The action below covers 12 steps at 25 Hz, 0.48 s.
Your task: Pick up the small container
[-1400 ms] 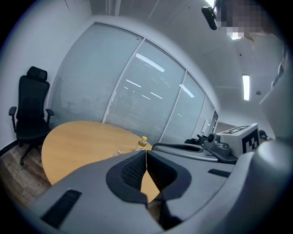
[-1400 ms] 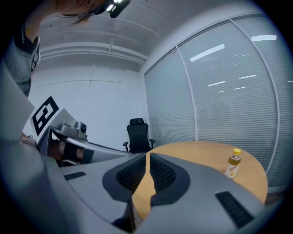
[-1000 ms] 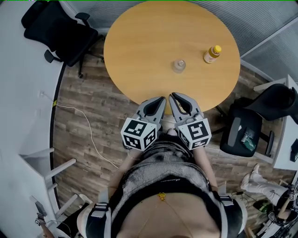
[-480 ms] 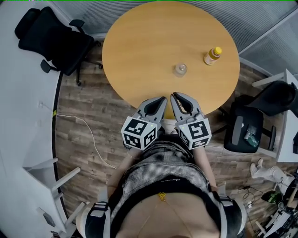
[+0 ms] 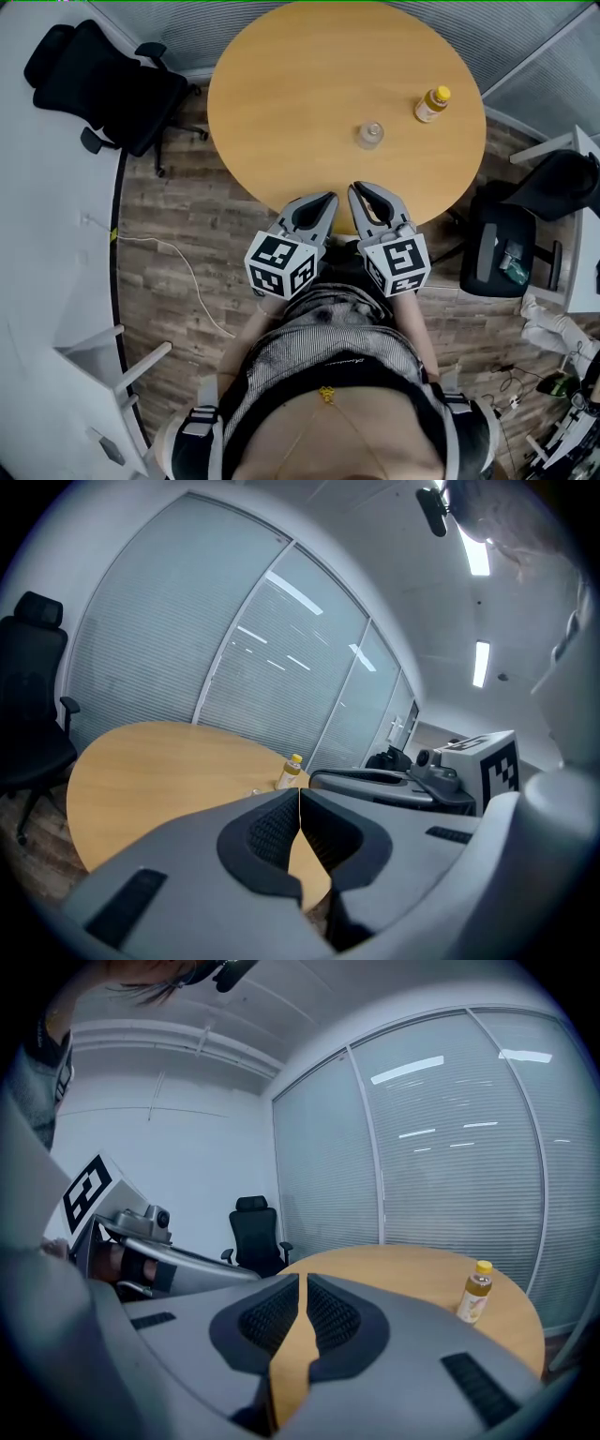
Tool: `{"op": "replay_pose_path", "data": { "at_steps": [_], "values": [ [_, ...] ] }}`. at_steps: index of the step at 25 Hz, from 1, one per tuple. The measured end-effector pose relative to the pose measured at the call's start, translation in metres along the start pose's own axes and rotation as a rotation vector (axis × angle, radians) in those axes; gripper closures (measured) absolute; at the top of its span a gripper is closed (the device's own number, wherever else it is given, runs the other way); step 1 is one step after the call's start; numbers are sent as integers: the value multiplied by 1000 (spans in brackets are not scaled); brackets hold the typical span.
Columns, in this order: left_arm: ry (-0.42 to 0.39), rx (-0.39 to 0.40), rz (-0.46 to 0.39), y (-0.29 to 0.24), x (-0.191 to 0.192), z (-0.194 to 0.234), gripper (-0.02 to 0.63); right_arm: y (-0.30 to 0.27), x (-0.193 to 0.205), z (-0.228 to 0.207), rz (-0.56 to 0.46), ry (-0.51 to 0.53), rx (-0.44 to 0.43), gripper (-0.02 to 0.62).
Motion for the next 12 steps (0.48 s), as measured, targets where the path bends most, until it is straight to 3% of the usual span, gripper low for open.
{"op": "replay_pose_path", "data": {
  "at_steps": [12],
  "values": [
    [29,-34,-18,10,3,11,584,-8,-3,-1,7,39,-22,555]
  ]
}}
Point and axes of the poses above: the fingertips, and each gripper's own axes: y backward along the fingers, z to its left, x out of its underside, the point moved 3 cm from there along y, backward along the fingers, and after that the axes turned 7 degrees about x, right-handed, at the moved point
